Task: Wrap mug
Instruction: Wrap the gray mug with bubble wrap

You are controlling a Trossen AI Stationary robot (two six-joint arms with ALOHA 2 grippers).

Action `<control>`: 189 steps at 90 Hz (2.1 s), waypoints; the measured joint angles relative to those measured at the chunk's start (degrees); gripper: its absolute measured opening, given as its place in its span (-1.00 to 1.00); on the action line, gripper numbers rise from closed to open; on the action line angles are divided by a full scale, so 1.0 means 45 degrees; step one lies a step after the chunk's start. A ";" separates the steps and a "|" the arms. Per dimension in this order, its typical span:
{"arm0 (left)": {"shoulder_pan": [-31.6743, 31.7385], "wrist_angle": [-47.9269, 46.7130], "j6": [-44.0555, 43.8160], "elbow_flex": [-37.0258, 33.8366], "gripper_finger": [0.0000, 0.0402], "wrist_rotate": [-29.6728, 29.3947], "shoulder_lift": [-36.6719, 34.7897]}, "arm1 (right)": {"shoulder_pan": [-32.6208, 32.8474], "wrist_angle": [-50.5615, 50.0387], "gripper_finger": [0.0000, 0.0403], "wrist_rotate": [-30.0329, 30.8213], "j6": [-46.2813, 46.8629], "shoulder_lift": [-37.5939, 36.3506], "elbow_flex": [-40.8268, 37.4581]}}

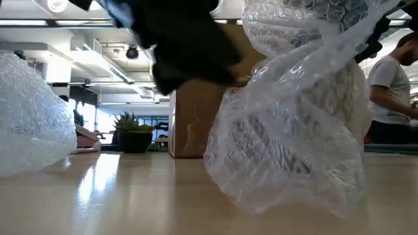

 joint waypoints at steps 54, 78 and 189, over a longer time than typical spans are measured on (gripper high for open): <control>0.1255 -0.0426 0.2570 0.1818 -0.99 0.0040 0.0600 | 0.0006 -0.3410 -0.99 -0.0048 -0.0171 -0.0066 0.2098; 0.1550 0.0544 0.2207 0.1842 -1.00 0.0044 0.1685 | 0.0010 -0.4668 -0.99 -0.0231 -0.0496 -0.0097 0.4055; 0.0507 -0.0755 0.1887 0.2036 -1.00 0.0584 0.1115 | -0.0359 -0.2941 -0.99 -0.0670 -0.0553 0.1588 0.2166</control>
